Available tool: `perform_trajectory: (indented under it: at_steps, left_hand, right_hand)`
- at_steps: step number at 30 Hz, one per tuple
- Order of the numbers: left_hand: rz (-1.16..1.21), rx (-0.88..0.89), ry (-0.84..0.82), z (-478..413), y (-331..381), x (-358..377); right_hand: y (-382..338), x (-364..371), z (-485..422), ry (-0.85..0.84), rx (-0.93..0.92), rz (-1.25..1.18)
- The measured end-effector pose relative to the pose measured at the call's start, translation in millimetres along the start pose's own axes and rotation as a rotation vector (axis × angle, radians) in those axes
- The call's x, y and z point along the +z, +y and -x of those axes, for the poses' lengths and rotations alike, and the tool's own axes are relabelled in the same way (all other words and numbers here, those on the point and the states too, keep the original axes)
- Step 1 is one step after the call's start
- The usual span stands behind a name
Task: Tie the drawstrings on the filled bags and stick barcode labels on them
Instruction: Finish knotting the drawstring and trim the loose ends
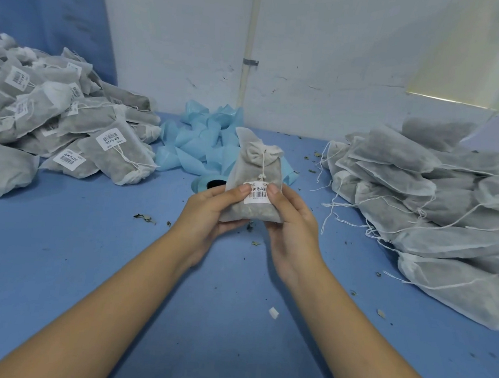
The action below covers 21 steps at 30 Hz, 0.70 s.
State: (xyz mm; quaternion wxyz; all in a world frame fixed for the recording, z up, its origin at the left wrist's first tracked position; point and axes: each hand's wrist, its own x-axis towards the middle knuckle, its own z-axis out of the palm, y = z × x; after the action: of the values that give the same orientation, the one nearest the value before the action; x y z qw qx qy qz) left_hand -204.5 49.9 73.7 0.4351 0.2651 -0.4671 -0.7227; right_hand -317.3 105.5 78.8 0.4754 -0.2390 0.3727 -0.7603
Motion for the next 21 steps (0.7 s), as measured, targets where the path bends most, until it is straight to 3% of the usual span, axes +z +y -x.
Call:
perform_trajectory:
  at_steps: [5,9,11,13,14,17,19,21]
  left_hand:
    - [-0.075,0.045,0.032,-1,-2,0]
    - [-0.429,0.168,-0.027,4,-3,-4]
    - [-0.494,0.176,-0.035,6,-4,-4]
    - [-0.327,0.176,0.092,4,2,-1]
    - [-0.125,0.174,0.144,2,9,1]
    - [0.441,0.201,0.048,-6,30,-2]
    - [0.466,0.197,-0.006,-8,39,-7]
    - [0.269,0.168,-0.021,-6,38,-5]
  right_hand:
    - [3,-1,-1,0.016,0.006,-0.044]
    - [3,-4,-3,0.033,0.007,-0.048]
    - [3,-6,-4,0.029,0.008,0.005]
    - [4,-7,-6,0.051,0.036,0.07]
    - [4,-8,-7,0.075,0.059,0.09]
    - [3,-12,-9,0.128,0.092,0.105]
    - [4,-15,-11,0.139,0.085,0.11]
    - [5,-17,-12,0.149,0.081,0.109]
